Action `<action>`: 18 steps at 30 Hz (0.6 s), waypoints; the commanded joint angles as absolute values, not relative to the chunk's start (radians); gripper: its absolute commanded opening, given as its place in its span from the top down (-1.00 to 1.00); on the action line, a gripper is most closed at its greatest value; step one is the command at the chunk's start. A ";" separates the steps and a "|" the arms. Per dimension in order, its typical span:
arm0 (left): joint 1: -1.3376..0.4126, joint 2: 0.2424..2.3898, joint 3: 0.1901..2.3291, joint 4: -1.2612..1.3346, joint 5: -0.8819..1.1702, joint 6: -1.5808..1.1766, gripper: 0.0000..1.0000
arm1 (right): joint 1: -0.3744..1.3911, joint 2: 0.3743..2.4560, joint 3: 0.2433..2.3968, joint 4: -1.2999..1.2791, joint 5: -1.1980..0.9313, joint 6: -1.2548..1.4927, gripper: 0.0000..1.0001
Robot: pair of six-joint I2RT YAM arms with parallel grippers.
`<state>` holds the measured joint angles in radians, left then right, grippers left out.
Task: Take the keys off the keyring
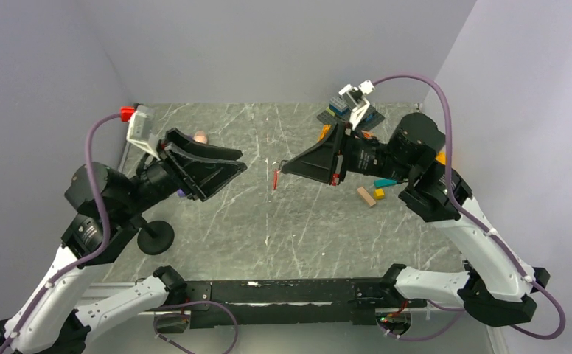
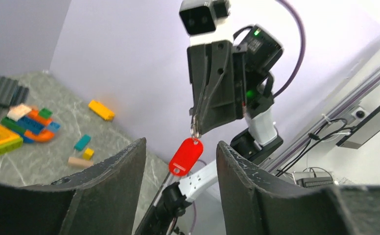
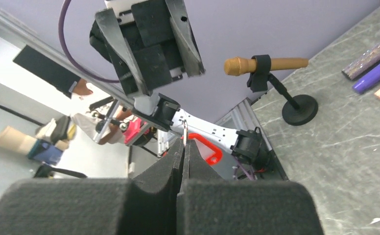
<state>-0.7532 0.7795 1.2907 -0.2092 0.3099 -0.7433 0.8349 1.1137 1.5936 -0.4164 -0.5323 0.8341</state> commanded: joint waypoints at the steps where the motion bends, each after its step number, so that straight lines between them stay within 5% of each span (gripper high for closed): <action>1: -0.732 0.768 1.322 -0.056 0.365 -0.750 -0.23 | 0.835 1.027 1.529 -0.274 -0.525 0.702 1.00; 9: -0.710 0.837 1.340 0.087 0.663 -0.710 -0.45 | 0.837 0.940 1.431 -0.183 -0.485 0.537 1.00; 18: -0.707 0.860 1.289 0.209 0.681 -0.659 -0.45 | 0.837 0.928 1.391 -0.102 -0.479 0.436 1.00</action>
